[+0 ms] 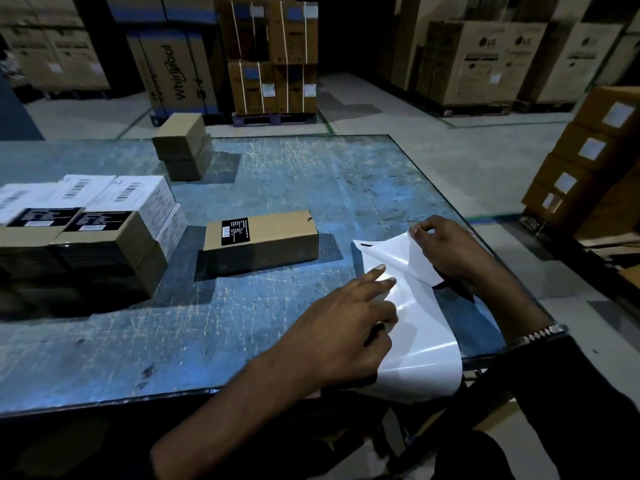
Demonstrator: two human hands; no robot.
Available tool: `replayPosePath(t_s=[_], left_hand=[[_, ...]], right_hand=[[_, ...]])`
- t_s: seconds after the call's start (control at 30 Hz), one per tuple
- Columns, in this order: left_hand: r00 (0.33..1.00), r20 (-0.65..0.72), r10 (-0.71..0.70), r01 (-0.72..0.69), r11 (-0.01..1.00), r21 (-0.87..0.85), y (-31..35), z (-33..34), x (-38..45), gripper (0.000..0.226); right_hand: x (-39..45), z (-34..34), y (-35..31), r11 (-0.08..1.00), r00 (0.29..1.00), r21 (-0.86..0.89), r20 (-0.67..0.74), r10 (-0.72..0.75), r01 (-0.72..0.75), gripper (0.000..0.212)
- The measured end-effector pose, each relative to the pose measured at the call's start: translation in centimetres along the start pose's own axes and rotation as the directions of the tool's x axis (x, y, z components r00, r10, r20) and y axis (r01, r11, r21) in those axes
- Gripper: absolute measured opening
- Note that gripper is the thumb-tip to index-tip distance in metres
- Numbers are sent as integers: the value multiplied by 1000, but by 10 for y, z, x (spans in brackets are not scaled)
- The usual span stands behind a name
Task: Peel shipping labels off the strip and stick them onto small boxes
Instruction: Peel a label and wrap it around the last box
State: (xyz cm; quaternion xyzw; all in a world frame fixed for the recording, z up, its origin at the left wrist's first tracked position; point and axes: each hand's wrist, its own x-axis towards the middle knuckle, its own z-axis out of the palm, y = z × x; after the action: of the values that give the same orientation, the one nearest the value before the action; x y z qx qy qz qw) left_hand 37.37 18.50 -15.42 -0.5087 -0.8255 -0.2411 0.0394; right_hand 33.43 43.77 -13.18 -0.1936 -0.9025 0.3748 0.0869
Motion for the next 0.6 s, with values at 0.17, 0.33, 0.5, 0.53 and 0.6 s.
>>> replayPosePath(t_s=[0.17,0.33,0.5,0.53,0.6], left_hand=[[990,108,95,-106,989,99,-11,2,9,43],[981,193,14,-59,971,230,-16,5,5,69],[974,224,-46,-9,972,237,-18,6,6,74],[973,224,-48,-4,973,229,-18,6,6,74],[974,222,-49,1,977,214,-19,5,6,73]], right_hand=[[22,-4,-4,995,999,-98,46,-24,28,25],[44,-12,-7,986,998,-153,13,-57,58,30],[57,-25,2,993,998,-108,-29,-59,55,31],[59,-26,5,996,998,-76,-44,-49,45,29],[65,-29,12,999,996,-14,-74,-43,42,27]])
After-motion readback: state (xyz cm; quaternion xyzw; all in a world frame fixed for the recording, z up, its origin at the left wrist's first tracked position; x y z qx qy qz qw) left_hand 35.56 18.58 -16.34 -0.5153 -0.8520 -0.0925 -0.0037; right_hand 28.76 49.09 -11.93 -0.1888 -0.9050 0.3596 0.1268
